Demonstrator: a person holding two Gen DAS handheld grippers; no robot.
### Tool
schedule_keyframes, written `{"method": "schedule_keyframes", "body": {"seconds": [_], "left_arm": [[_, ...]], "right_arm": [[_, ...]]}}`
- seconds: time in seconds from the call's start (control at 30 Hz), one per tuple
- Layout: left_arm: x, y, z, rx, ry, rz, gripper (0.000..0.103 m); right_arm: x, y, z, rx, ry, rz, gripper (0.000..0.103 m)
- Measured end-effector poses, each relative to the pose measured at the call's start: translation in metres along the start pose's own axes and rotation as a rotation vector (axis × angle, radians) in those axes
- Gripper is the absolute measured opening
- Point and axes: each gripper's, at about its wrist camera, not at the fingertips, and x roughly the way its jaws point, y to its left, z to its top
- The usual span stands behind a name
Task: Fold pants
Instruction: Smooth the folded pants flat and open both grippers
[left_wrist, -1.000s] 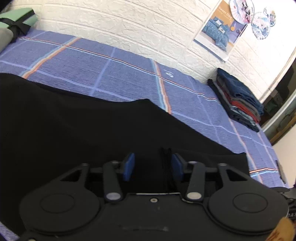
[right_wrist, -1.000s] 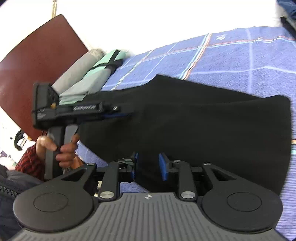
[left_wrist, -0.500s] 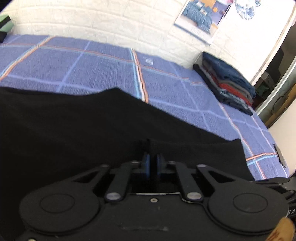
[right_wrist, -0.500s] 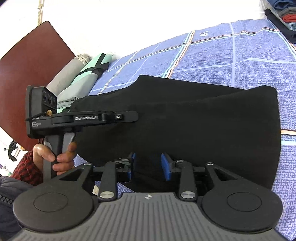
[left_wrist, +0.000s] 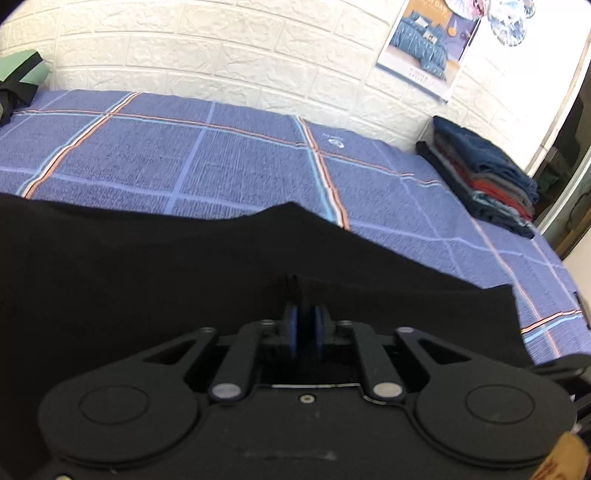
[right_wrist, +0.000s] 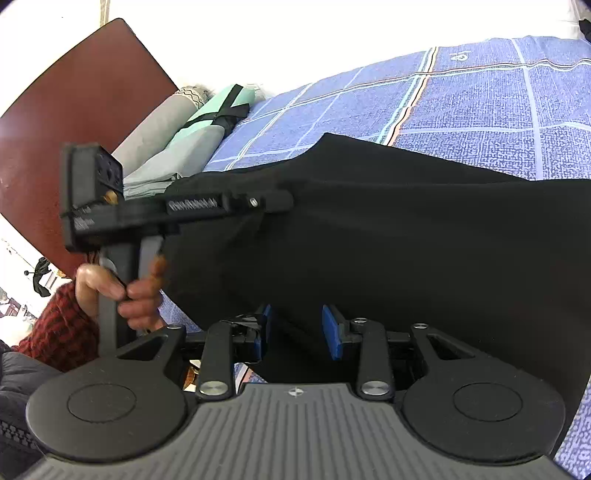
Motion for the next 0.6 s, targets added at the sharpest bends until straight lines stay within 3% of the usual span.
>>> {"method": "schedule_keyframes", "body": {"seconds": [0.07,0.13,0.23,0.33,0.47,0.53,0.6], "left_arm": [[-0.010,0.004,-0.001,-0.013,-0.016,-0.013,0.035],[-0.028,0.009,0.000,-0.040,-0.063,0.007,0.061],[-0.065,0.020,-0.003,-0.105,-0.168,0.079,0.071],[-0.109,0.039,-0.021,-0.238,-0.307,0.246,0.083],[-0.154,0.068,-0.050,-0.400,-0.418,0.468,0.083],[-0.166,0.082,-0.063,-0.455,-0.441,0.559,0.087],[-0.170,0.100,-0.072,-0.521,-0.425,0.552,0.087]], "right_arm": [[-0.003,0.001,0.003,-0.005,-0.011,-0.019,0.057],[-0.007,0.003,0.006,-0.016,-0.025,-0.034,0.057],[-0.006,0.004,0.014,-0.031,-0.039,-0.036,0.057],[0.001,0.010,0.021,-0.052,-0.041,-0.029,0.058],[0.020,0.028,0.031,-0.095,-0.024,-0.017,0.059],[0.031,0.038,0.035,-0.113,-0.016,-0.001,0.059],[0.043,0.045,0.039,-0.128,-0.005,0.000,0.059]]}}
